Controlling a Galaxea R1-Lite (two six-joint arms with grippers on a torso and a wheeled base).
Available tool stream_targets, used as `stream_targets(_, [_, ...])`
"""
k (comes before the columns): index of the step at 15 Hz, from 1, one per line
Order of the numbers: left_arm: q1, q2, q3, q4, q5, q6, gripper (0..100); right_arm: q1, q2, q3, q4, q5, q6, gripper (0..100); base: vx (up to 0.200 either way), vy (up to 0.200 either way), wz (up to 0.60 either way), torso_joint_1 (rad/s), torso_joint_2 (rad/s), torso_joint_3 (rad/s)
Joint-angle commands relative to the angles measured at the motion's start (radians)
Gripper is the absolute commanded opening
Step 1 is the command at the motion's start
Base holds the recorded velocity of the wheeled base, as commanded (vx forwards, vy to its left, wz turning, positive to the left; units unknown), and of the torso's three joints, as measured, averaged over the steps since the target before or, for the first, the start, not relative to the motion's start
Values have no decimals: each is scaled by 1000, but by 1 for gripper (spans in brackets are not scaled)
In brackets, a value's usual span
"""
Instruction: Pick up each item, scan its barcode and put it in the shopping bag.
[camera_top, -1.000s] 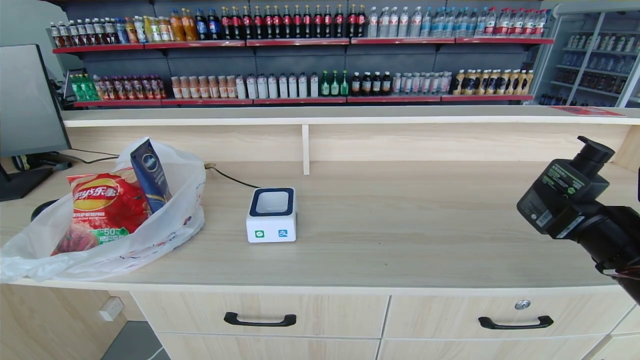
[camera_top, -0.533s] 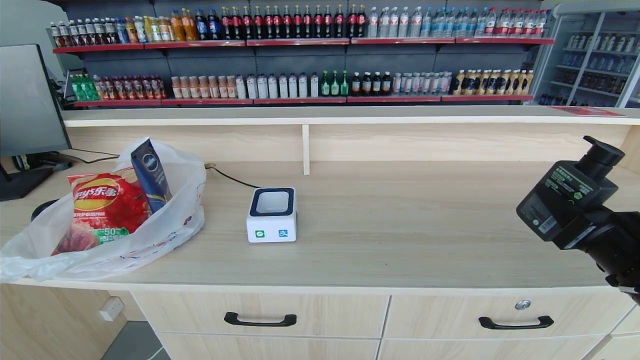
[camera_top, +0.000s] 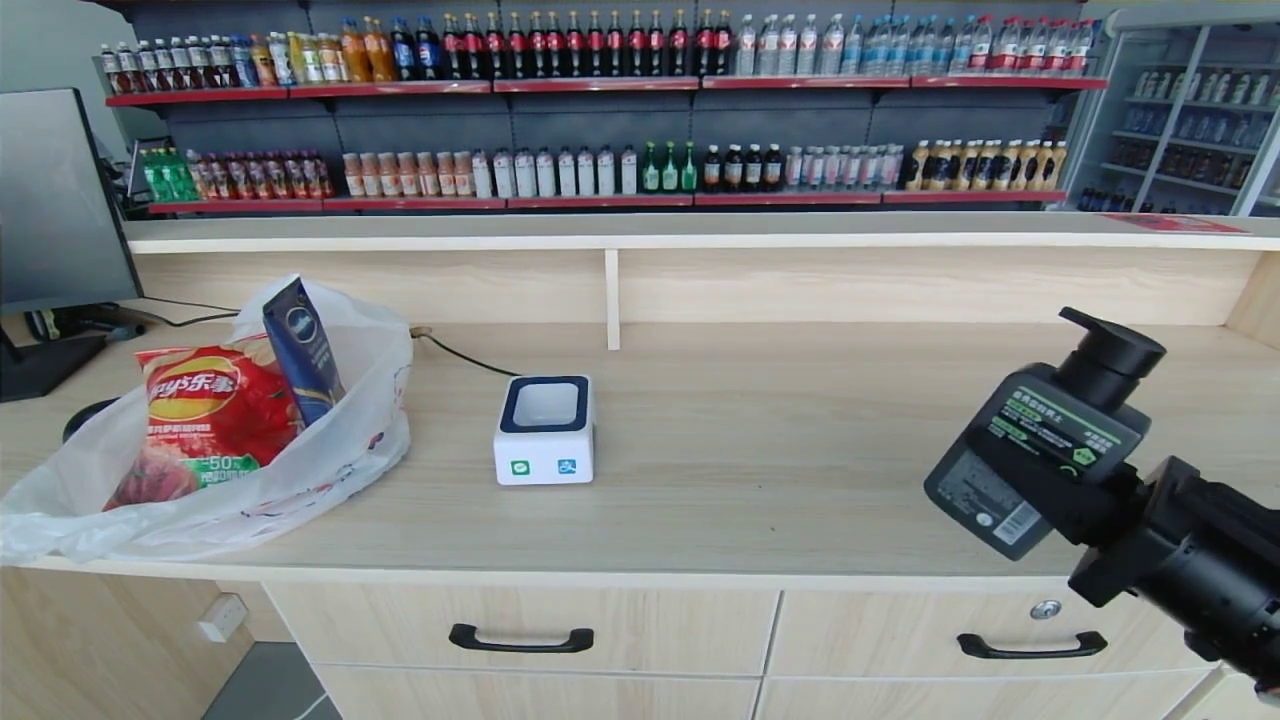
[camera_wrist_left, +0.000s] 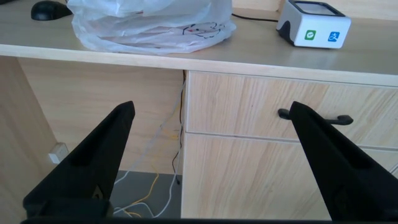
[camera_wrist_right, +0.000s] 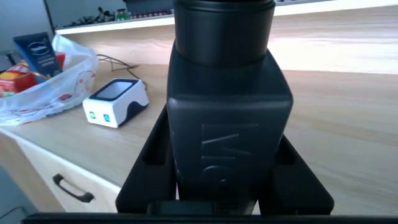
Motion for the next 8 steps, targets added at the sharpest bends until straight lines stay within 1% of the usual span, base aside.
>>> stream_targets(1, [0,0,0,0,0,0,100,36,20,-28,-1,54,45,0,0,0,0,0,0,0])
stream_targets(3, [0,0,2,0,0,0,100,95,13,-22,-1,101,146,0,0,0,0,0,0,0])
stream_targets(4, [0,0,0,0,0,0,100,122,8,-39,-1,124,197,0,0,0,0,0,0,0])
stream_targets(5, [0,0,2,0,0,0,100,131,6,-48,-1,134,206,0,0,0,0,0,0,0])
stream_targets(6, [0,0,0,0,0,0,100,182,13,-117,-1,177,253,0,0,0,0,0,0,0])
stream_targets(8, [0,0,0,0,0,0,100,220,28,-183,-1,181,336,0,0,0,0,0,0,0])
